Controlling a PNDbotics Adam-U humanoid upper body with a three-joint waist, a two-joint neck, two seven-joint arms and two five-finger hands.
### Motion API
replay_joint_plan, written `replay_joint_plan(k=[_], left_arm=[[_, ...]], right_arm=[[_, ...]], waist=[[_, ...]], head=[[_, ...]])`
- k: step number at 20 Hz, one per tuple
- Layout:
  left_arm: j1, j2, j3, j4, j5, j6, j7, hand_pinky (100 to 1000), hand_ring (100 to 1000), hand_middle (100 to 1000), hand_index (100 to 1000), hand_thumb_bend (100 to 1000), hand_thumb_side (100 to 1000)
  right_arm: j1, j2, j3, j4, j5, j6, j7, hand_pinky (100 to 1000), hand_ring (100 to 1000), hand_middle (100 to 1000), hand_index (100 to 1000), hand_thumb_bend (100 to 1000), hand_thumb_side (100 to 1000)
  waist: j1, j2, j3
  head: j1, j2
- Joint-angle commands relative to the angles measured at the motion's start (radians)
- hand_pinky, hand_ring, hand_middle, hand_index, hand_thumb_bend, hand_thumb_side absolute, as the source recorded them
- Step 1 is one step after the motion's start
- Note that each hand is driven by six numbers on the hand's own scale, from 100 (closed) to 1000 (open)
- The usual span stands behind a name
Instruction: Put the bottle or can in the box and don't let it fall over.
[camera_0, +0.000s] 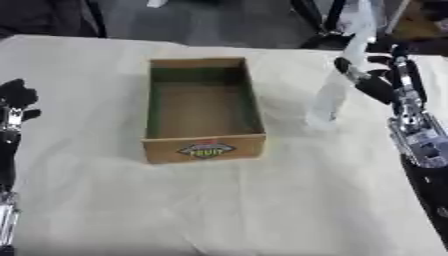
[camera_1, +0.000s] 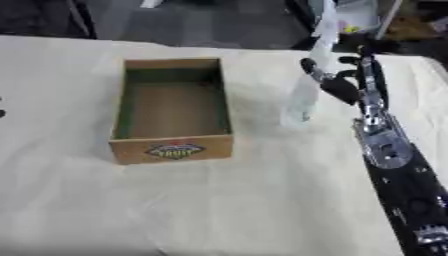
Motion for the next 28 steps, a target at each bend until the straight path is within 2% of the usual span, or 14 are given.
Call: replay_joint_plan(k=[1,19,28], left_arm=[[-0.010,0.006,-0.001,-0.008,0.003,-0.002,-0.003,743,779,670,819,472,749],[-0.025,0.006,-0.007,-0.011,0.003,-0.004,-0.011,743,778,668,819,477,749],[-0.029,0.006,-0.009,-0.012,0.003,-0.004,-0.016,744,778,668,820,480,748]], right_arm=[[-0.036,-0.019,-0.014,0.009,0.008,-0.002,-0.009,696,814,883,1000,695,507],[-0.111,-0.017,-0.051,0.087,-0.010,-0.020,-0.035,689,808,871,1000,685,516],[-0.143,-0.019,-0.053,0.110,-0.005,-0.026,-0.036,690,809,866,1000,685,522]], waist=[[0.003,-0.018,0.003],[0.000,-0.003,0.039],[-0.002,0.000,0.046]], head=[[-0.005,0.006],[-0.026,-0.008],[-0.036,-0.010]])
